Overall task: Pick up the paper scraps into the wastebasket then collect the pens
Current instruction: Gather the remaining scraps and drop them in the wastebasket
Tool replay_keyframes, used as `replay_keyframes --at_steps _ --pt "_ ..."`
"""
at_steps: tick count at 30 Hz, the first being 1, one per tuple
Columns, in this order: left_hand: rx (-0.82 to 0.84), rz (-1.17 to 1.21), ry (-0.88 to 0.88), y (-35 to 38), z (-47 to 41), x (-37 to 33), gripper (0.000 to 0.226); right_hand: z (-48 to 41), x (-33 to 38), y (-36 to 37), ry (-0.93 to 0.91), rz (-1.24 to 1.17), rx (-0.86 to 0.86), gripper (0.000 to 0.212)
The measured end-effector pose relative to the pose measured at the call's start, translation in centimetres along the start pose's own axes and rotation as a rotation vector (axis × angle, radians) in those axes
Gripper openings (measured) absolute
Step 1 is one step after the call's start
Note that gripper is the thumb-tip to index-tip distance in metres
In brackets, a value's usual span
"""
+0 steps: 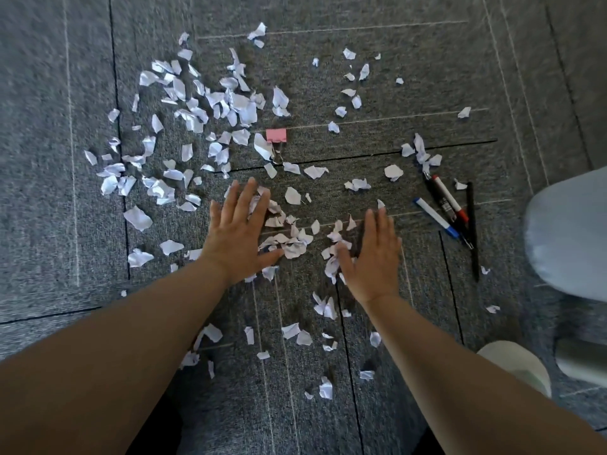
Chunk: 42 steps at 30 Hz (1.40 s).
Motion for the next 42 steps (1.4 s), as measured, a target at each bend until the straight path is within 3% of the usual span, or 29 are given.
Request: replay_keyframes --at_steps 5,7,11,14,17,20,24,27,29,32,34,37,42 --pt "0.043 0.052 0.102 0.8 -0.1 -0.3 0.094 0.9 4.8 1.2 -0.319 -0.109 0.154 0.078" --pt "0.013 0.034 0.185 0.8 0.0 -0.2 0.091 0.5 5.6 0.6 -0.37 -0.163 0.095 0.072" --pt "-0.038 0.008 0.185 -1.2 -2.0 0.3 0.094 -4.0 2.8 -2.5 -0.156 -0.092 -0.056 0.071" --pt "-0.044 0.017 0.09 -2.8 -4.3 0.1 0.095 -7.3 -0.3 -4.5 0.049 0.022 -0.036 0.076" --pt "0.002 0.009 0.048 -2.8 -5.7 -0.3 0.089 -8.9 -1.3 -4.7 0.087 -0.033 0.023 0.079" --pt "0.0 0.0 0.051 -2.1 -5.5 -0.2 0.084 -8.6 0.6 -4.1 -0.048 -0.066 0.045 0.073" --pt "-0.001 0.026 0.166 -1.6 -3.3 0.1 0.078 -5.5 5.8 -1.9 -0.401 -0.104 0.115 0.061" --pt "-0.122 0.019 0.236 -2.8 -2.8 1.2 0.063 -5.6 6.9 -2.3 -0.438 -0.136 -0.042 0.048" --pt "-0.181 0.026 0.088 -3.8 -3.8 2.9 0.059 -7.2 7.1 -2.8 -0.41 -0.064 -0.088 0.047" --pt "-0.103 0.039 -0.237 -3.8 -5.5 5.9 0.069 -10.0 7.7 -2.4 -0.361 0.032 0.108 0.06" --pt "-0.039 0.112 -0.319 -3.3 -5.4 6.7 0.07 -10.4 8.8 -1.9 -0.401 0.061 0.174 0.06" --pt "-0.002 0.178 -0.28 -1.8 -3.9 6.5 0.07 -8.5 10.5 -0.6 -0.523 -0.005 0.142 0.046" --pt "0.034 0.231 -0.059 0.1 -0.4 4.4 0.066 -4.8 11.3 -0.3 -0.626 -0.074 -0.086 0.025"
Point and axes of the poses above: each hand's wrist, its own z-axis away from the middle knuckle, its own y-axis out of the palm, x = y × z, the point moved 6 cm from there along -z, towards the middle knuckle, and after that the axes turned 13 degrees about -y, right-handed, at the moved point
